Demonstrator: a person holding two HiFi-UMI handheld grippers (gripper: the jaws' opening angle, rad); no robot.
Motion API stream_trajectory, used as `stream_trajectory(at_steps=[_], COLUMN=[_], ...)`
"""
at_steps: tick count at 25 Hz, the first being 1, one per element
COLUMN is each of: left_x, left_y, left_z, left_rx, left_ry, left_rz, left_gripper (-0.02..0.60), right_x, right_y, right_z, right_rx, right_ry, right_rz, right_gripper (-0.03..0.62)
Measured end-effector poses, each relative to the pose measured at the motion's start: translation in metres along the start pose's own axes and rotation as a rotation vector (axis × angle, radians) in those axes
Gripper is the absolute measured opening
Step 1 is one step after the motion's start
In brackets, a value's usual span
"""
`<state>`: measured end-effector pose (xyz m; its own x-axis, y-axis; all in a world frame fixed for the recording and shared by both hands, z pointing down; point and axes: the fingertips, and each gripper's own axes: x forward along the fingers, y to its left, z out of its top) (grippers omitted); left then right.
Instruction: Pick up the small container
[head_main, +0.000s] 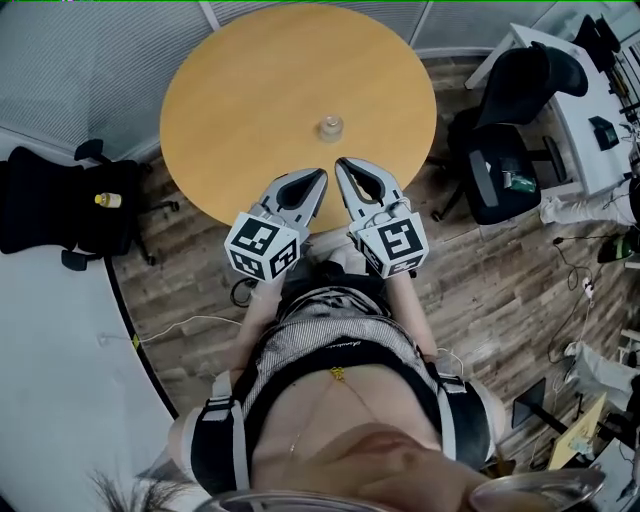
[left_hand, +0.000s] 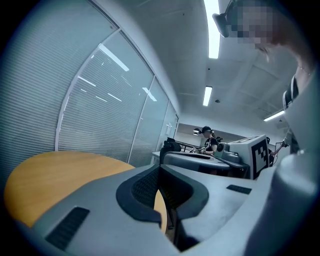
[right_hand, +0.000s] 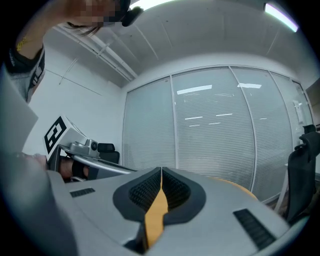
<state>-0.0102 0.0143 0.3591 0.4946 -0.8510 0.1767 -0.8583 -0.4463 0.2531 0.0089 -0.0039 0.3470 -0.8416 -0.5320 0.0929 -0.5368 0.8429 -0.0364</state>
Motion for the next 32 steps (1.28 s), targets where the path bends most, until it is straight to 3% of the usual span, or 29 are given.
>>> stream_trajectory(at_steps=[6,20,32], left_x=[-0.001,0.031,0.03], left_y=[0.021,0.066,0.133], left_z=[0.004,0.042,0.037], left_rx=[-0.006,0.038,0.016], left_ry=[-0.006,-0.026,-0.007], left_rz=[0.01,-0.089,-0.066], left_gripper=[0.018,0.018,0.018], right_x=[0.015,0.07,0.136], right_y=[0.007,-0.019,-0.016], right_z=[-0.005,0.016,-0.001], right_rx=[0.004,-0.006,-0.009], right_ry=[0.013,-0.013,0.032], right_rz=[0.013,-0.071,-0.065], right_gripper=[0.023,0.023,0.023])
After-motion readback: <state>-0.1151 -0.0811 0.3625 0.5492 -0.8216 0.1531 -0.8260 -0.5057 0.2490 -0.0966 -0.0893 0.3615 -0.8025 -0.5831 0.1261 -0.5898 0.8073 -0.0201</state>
